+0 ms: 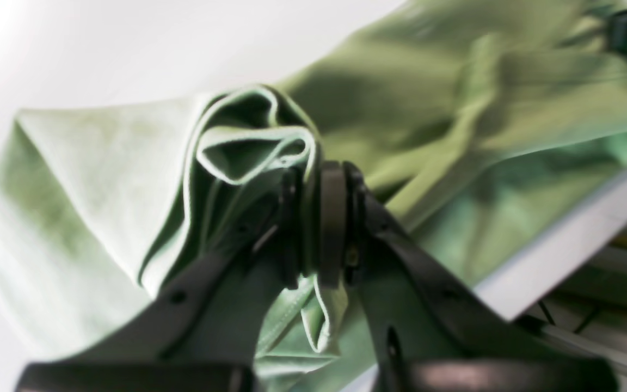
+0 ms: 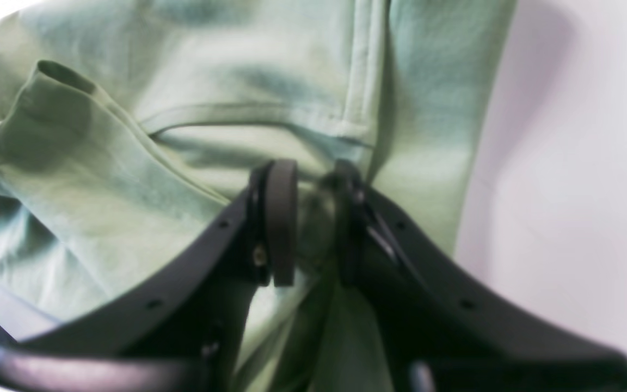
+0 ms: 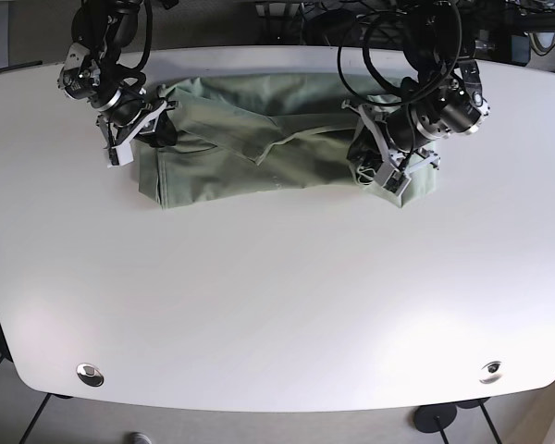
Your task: Fold the T-shirt properly
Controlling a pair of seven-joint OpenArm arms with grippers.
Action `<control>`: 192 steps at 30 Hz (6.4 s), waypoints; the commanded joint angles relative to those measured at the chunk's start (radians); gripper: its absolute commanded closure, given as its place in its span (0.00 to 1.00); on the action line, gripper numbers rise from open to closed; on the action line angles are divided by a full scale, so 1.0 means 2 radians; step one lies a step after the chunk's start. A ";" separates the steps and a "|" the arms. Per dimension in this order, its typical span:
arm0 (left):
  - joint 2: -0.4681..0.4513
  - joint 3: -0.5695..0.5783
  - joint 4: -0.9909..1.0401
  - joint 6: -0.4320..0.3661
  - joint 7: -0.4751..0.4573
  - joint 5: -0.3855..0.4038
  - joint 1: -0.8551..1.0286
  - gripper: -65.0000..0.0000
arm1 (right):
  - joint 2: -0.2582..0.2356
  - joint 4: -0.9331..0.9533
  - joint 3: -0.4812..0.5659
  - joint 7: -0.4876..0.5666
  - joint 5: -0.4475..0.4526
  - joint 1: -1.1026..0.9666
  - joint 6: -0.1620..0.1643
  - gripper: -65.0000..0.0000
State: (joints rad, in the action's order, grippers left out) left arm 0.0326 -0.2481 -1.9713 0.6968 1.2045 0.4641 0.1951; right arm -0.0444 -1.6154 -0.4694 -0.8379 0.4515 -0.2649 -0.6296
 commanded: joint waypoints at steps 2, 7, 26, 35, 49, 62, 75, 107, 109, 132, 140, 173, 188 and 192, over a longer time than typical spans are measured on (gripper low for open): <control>-0.003 0.031 -0.008 0.001 -0.008 0.008 -0.007 0.94 | -0.002 -0.002 0.000 -0.017 -0.014 -0.002 0.002 0.82; -0.015 0.044 -0.008 0.001 -0.007 0.008 -0.003 0.93 | -0.002 -0.002 0.000 -0.017 -0.014 -0.002 0.002 0.82; -0.055 0.144 -0.013 -0.002 -0.007 0.011 0.007 0.45 | -0.001 -0.002 0.000 -0.017 -0.014 -0.002 0.002 0.82; -0.080 0.145 -0.019 0.001 -0.010 0.011 -0.004 0.70 | 0.007 -0.002 0.000 -0.017 -0.015 -0.004 0.002 0.82; -0.099 0.098 -0.002 0.001 -0.009 0.008 0.032 0.84 | 0.009 -0.001 0.000 -0.017 -0.014 -0.003 0.002 0.82; -0.113 0.167 -0.013 0.001 -0.010 0.010 0.003 0.84 | 0.010 -0.002 0.000 -0.017 -0.014 -0.006 0.002 0.82; -0.141 0.108 0.039 0.001 -0.010 0.008 -0.009 0.84 | 0.020 -0.002 0.000 -0.017 -0.014 -0.006 0.002 0.82; -0.113 -0.070 0.016 0.001 -0.062 0.007 0.031 0.84 | -0.033 -0.033 -0.025 -0.071 0.147 0.022 -0.032 0.35; -0.113 -0.081 0.022 0.001 -0.069 0.007 0.041 0.84 | -0.034 -0.032 -0.056 -0.075 0.169 0.023 -0.032 0.25; -0.123 -0.082 0.137 0.001 -0.117 0.007 0.043 0.91 | 0.008 0.031 0.029 -0.099 0.172 0.016 0.026 0.25; -0.123 -0.079 0.138 0.001 -0.117 0.007 0.043 0.91 | -0.006 0.028 0.056 -0.049 0.172 0.025 0.064 0.95; -0.077 0.035 0.139 0.001 -0.120 0.007 -0.003 0.91 | 0.006 -0.133 0.437 -0.023 0.006 0.111 0.124 0.90; -0.106 -0.129 0.158 0.001 -0.144 0.115 -0.004 0.91 | 0.008 -0.179 0.550 -0.023 -0.137 0.111 0.139 0.42; -0.152 -0.164 0.158 0.001 -0.143 0.131 0.021 0.91 | 0.006 -0.166 0.540 -0.023 -0.133 0.108 0.158 0.50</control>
State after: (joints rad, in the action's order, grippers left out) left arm -0.2657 -0.5739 -1.6405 0.6933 0.9329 0.7044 0.2367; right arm -0.0364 -1.9335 0.6117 -0.9081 0.1680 -0.0566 -0.3134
